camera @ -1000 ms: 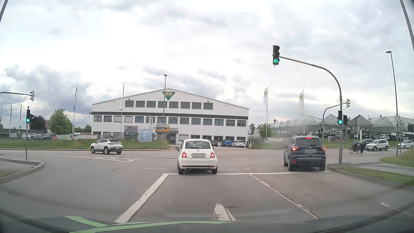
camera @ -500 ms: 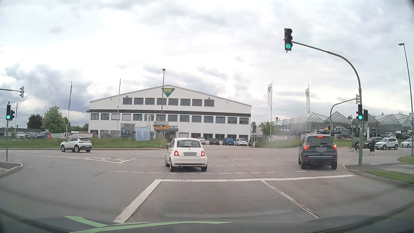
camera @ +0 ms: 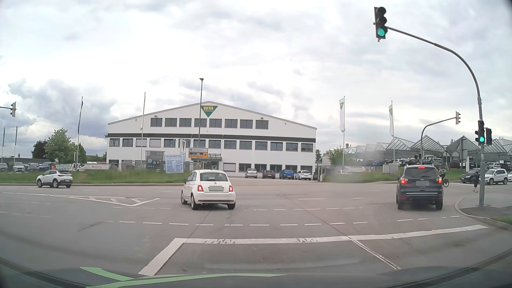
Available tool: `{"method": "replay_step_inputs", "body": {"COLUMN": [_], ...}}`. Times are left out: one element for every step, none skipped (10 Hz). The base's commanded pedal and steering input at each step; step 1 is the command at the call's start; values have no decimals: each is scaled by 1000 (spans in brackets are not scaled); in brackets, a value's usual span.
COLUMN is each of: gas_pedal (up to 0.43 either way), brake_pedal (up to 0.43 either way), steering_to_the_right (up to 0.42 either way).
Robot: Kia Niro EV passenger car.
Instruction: Follow the waypoints while adhering to traffic rules and regulations
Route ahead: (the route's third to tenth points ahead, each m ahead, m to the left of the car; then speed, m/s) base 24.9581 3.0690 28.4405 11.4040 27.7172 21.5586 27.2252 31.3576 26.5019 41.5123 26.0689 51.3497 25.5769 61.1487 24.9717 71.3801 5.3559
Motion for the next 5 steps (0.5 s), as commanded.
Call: {"method": "replay_step_inputs", "body": {"gas_pedal": [110, 79, 79, 79, 79], "brake_pedal": [0, 0, 0, 0, 0], "steering_to_the_right": [-32, -40, -53, -60, -67]}}
